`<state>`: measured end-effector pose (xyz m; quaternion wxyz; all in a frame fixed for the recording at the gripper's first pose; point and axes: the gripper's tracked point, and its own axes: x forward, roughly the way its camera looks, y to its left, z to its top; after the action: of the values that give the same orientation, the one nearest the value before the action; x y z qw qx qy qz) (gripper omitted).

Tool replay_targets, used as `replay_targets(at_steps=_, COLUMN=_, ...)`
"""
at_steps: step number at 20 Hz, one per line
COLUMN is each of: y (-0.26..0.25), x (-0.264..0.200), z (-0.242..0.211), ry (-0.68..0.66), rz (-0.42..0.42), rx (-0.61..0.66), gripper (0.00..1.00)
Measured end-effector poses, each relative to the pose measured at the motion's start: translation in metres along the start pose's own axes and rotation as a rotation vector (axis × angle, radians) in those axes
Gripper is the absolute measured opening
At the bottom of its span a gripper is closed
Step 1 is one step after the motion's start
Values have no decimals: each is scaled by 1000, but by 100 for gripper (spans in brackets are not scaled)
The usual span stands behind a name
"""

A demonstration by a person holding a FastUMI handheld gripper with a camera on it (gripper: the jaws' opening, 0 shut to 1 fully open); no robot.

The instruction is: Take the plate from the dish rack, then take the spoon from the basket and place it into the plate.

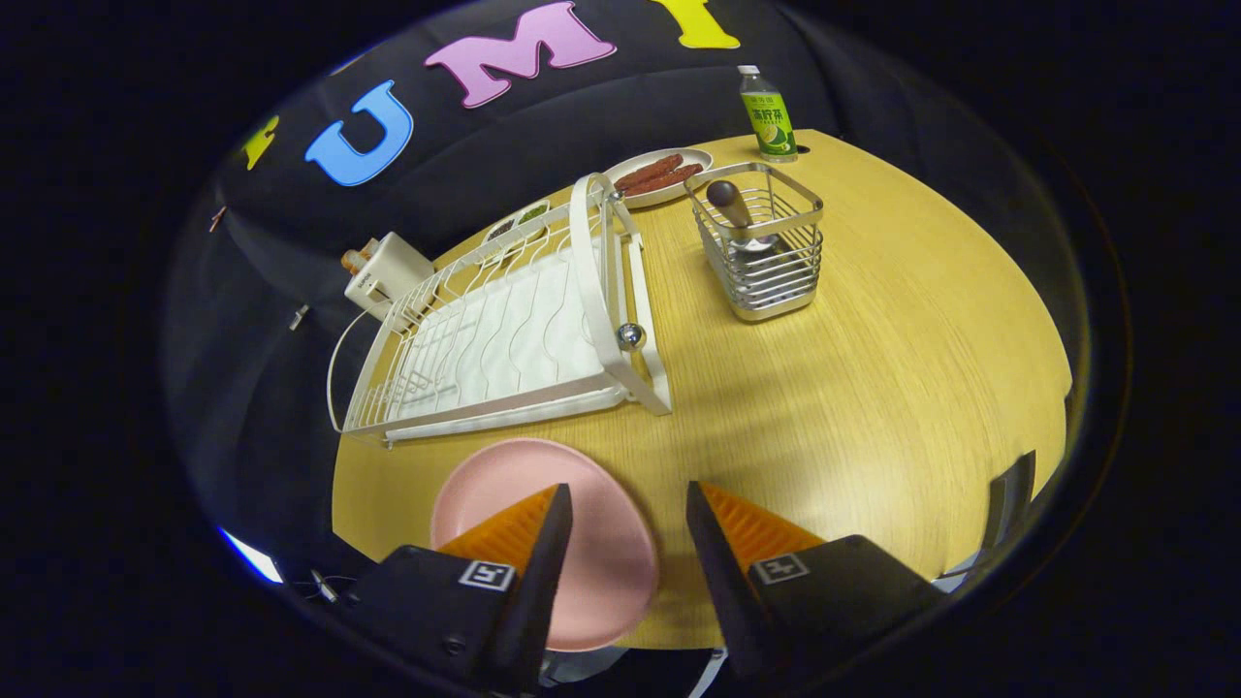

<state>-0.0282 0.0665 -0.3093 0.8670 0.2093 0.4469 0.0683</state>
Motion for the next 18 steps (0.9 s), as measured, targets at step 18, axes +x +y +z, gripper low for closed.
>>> replay_targets(at_steps=18, y=-13, x=-80, z=156, ry=-475, rz=-199, rx=-291, gripper=99)
